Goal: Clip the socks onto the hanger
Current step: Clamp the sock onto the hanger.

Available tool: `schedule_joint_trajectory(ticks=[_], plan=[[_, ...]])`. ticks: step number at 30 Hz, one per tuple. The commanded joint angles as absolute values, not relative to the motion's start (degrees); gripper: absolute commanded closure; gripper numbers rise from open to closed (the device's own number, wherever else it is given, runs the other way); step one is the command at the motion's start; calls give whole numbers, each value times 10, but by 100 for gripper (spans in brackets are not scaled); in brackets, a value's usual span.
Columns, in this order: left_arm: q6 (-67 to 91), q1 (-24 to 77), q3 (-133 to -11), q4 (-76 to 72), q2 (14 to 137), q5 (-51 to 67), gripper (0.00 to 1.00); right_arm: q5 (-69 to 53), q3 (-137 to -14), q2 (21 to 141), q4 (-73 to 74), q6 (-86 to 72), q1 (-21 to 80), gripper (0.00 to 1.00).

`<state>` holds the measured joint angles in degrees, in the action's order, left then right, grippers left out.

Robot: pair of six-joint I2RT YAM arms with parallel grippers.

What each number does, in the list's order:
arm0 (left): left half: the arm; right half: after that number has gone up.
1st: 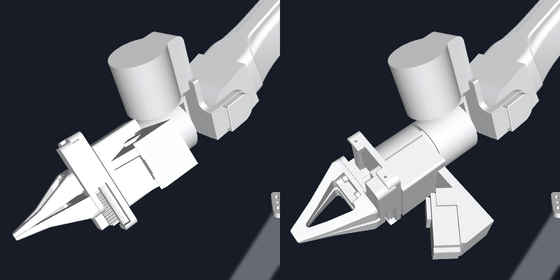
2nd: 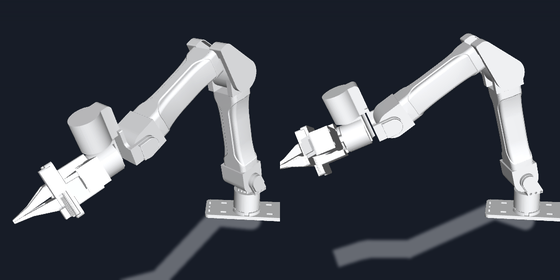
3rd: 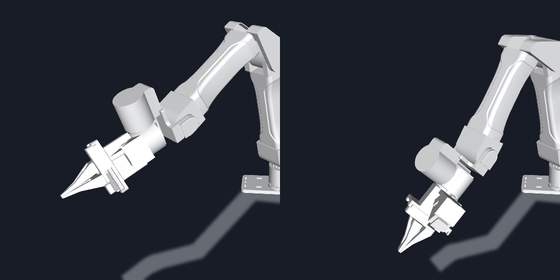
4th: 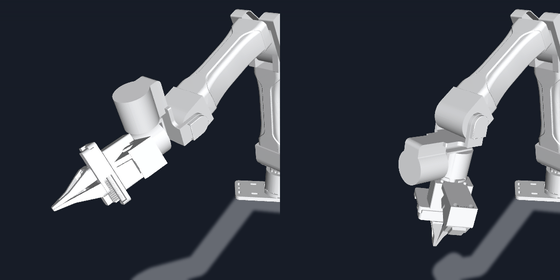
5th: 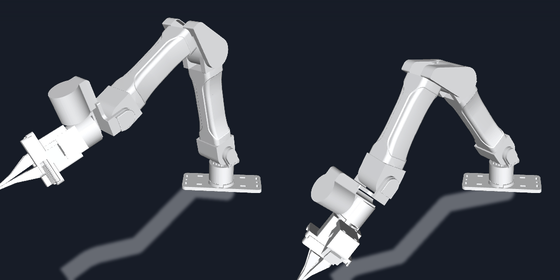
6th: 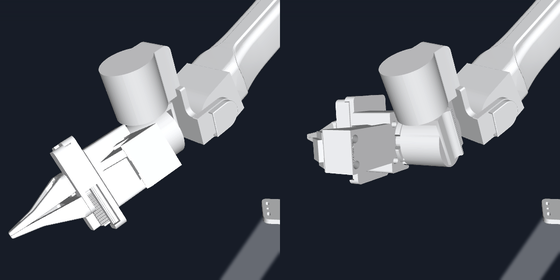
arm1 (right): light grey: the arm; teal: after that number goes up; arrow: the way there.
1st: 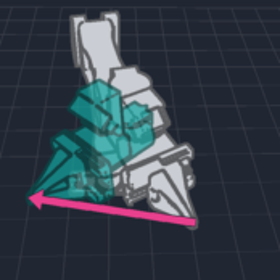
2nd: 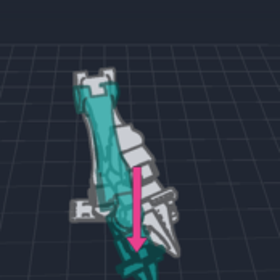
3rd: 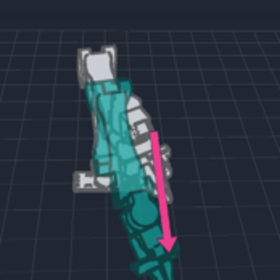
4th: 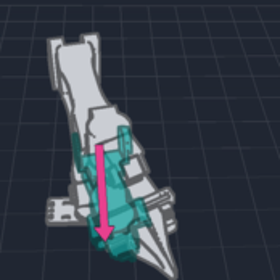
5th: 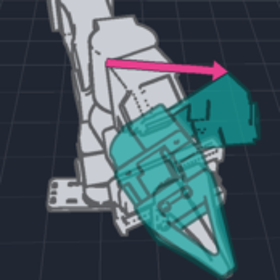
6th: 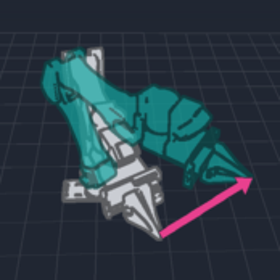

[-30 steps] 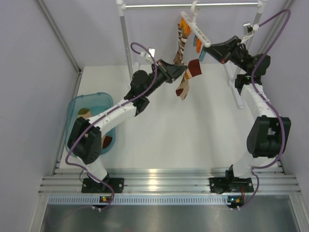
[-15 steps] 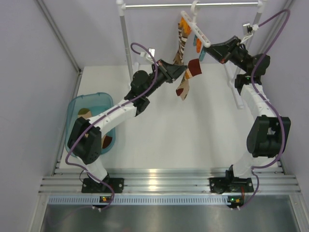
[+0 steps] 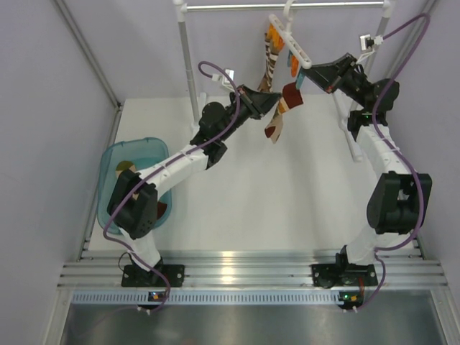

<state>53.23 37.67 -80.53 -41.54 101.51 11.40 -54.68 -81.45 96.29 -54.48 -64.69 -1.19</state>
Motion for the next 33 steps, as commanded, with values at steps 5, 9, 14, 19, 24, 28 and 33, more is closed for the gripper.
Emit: schedule_joint_trajectory(ticks=[5, 9, 14, 19, 24, 28, 33], plan=[[523, 384, -841, -473, 1020, 111, 100, -512, -821, 966, -513, -657, 18, 100], [524, 386, -852, -474, 1027, 110, 100, -512, -820, 965, -512, -656, 24, 100], [522, 388, -860, -475, 1030, 109, 100, -513, -823, 965, -512, -654, 25, 100], [519, 388, -860, -471, 1031, 103, 100, -519, -826, 967, -512, -655, 25, 100], [517, 388, -867, -469, 1035, 105, 100, -526, -833, 969, -517, -659, 25, 72], [516, 388, -871, -466, 1040, 107, 100, -526, -838, 971, -518, -660, 25, 59], [515, 387, -874, -462, 1048, 113, 100, -530, -842, 970, -519, -662, 24, 52]])
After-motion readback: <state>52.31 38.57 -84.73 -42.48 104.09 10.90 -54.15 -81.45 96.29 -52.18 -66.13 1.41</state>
